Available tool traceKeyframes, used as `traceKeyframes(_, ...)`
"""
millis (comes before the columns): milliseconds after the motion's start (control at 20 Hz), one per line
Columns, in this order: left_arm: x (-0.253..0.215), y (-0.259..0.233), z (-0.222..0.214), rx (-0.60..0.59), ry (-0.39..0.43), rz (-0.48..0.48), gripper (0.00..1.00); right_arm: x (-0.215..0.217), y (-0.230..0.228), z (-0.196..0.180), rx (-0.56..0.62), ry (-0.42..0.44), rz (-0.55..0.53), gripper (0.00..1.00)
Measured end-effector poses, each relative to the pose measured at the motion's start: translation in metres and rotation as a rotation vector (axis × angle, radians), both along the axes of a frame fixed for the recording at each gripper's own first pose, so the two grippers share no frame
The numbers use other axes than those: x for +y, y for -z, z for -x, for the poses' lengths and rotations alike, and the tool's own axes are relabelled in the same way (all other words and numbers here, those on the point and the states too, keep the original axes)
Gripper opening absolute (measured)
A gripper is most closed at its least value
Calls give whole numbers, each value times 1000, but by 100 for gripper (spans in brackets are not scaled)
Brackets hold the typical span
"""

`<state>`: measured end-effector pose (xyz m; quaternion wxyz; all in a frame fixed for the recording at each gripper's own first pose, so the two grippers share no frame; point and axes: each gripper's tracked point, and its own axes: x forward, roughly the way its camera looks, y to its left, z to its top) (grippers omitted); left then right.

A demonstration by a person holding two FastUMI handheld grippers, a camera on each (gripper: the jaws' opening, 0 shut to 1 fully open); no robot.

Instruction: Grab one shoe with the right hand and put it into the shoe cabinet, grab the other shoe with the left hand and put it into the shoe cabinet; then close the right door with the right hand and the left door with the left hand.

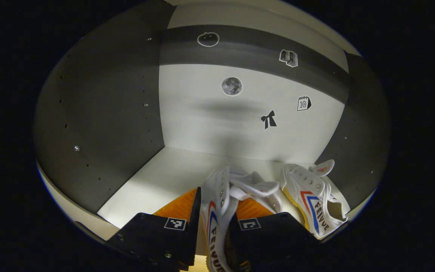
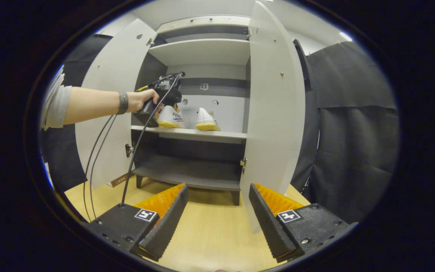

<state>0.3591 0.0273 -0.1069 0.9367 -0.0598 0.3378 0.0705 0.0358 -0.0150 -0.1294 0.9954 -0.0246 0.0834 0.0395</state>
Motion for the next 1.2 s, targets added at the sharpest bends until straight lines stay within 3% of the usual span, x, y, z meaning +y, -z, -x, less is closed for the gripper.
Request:
traceKeyframes(50,-1,-4,3,-9,17,-12,53,2,1,-1,0,-5,1,100)
traceKeyframes(150,0,-11,11,-33,32,-22,60,7,1,-2,0,-17,5,100)
traceKeyframes(200,1,-15,14,-44,37,-27,49,9,0,-3,-2,-23,5,100)
traceKeyframes(500,4,-58,52,-220,67,23,55,26,-3,-1,-9,-63,9,100)
traceKeyframes(850,-14,-108,187,-552,144,-18,54,32,-12,10,-23,-82,-8,100)
traceKeyframes(900,-20,-116,210,-609,173,-27,39,33,-17,13,-32,-84,-15,100)
traceKeyframes(1050,-28,-116,270,-652,174,-55,86,30,-32,19,-58,-84,-28,100)
traceKeyframes(1200,-43,-105,324,-630,161,-24,86,25,-47,31,-81,-81,-47,100)
